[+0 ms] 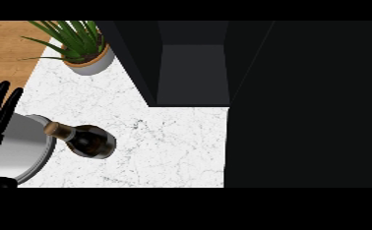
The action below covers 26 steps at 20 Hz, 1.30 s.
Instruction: Pick up the wine, place it into the cabinet and close the cabinet
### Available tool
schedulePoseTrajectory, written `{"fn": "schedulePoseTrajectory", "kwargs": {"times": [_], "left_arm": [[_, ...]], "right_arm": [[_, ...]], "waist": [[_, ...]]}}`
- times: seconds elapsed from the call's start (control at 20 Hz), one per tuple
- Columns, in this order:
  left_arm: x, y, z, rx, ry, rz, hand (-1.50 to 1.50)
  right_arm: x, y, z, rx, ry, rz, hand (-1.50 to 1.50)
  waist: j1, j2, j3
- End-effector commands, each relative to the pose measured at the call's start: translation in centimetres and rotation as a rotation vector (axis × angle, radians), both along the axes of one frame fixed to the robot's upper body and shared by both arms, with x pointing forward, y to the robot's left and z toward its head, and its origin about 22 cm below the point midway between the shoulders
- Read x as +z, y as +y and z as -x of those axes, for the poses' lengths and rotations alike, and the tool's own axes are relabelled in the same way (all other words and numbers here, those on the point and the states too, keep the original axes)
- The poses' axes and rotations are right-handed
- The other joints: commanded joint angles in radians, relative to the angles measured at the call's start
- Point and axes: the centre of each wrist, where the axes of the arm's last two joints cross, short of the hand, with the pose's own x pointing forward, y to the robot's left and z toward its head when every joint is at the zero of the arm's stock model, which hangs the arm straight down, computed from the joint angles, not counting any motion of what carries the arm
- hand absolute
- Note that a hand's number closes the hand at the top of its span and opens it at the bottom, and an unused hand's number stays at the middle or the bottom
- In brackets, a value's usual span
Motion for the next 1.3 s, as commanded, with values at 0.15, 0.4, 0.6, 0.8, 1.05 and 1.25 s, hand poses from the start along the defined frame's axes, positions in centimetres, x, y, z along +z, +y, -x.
{"fn": "schedulePoseTrajectory", "kwargs": {"times": [0.15,0.4,0.6,0.8,1.05,1.25], "left_arm": [[-3.0,2.3,-0.5,0.020,0.042,-0.017,-1.50],[-5.4,2.0,-1.2,0.037,0.076,-0.053,-1.50],[-8.2,3.1,-0.6,0.018,0.092,-0.028,-1.50],[-8.6,4.8,-0.8,0.031,0.114,-0.032,-1.50],[-12.4,5.1,-0.7,0.021,0.126,-0.074,-1.50],[-14.3,4.6,-0.7,0.013,0.142,-0.063,-1.50]], "right_arm": [[0.5,0.4,0.0,0.024,-0.017,-0.016,-1.50],[-0.4,0.6,0.1,0.029,-0.011,-0.035,-1.50],[-1.5,0.5,0.0,0.030,-0.010,-0.040,-1.50],[-0.8,0.3,0.9,0.020,-0.034,-0.016,-1.50],[0.7,1.5,-0.7,0.041,-0.022,-0.020,-1.50],[0.6,1.0,0.6,0.025,-0.021,-0.008,-1.50]], "waist": [[-0.001,0.001,0.000],[-0.002,0.001,0.000],[-0.003,0.001,0.000],[-0.003,0.000,0.000],[-0.001,0.001,0.000],[-0.004,0.001,0.000]]}}
